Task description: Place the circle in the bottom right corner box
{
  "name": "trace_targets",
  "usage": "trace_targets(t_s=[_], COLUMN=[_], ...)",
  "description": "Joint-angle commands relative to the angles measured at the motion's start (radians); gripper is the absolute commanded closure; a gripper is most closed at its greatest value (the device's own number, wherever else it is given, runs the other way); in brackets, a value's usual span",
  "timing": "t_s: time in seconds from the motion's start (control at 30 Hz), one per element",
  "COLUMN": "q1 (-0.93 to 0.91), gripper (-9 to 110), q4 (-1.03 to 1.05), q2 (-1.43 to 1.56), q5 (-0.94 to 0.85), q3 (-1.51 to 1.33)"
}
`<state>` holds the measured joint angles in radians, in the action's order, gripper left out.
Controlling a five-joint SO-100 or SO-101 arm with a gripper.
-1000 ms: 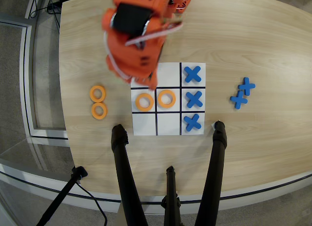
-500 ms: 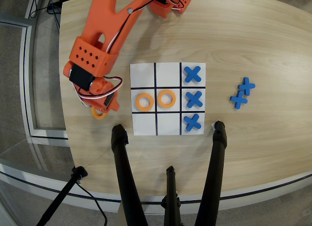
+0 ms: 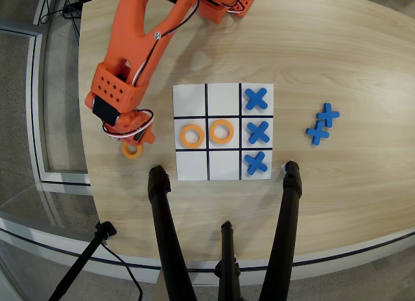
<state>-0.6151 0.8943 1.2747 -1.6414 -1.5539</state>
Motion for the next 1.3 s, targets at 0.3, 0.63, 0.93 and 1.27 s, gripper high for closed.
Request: trace_targets(t_s=[0.3, 0.63, 0.93, 1.27], q1=[-0.035, -0.041, -0.057, -0.095], gripper=[79, 79, 79, 79], q4=[-0.031, -0.032, -0.029, 0.117], q2=[-0.061, -0.098, -0.132, -0.101], q5=[-0.017, -0.018, -0.026, -0.034], q3=[0.064, 0.061, 0.058, 0.057])
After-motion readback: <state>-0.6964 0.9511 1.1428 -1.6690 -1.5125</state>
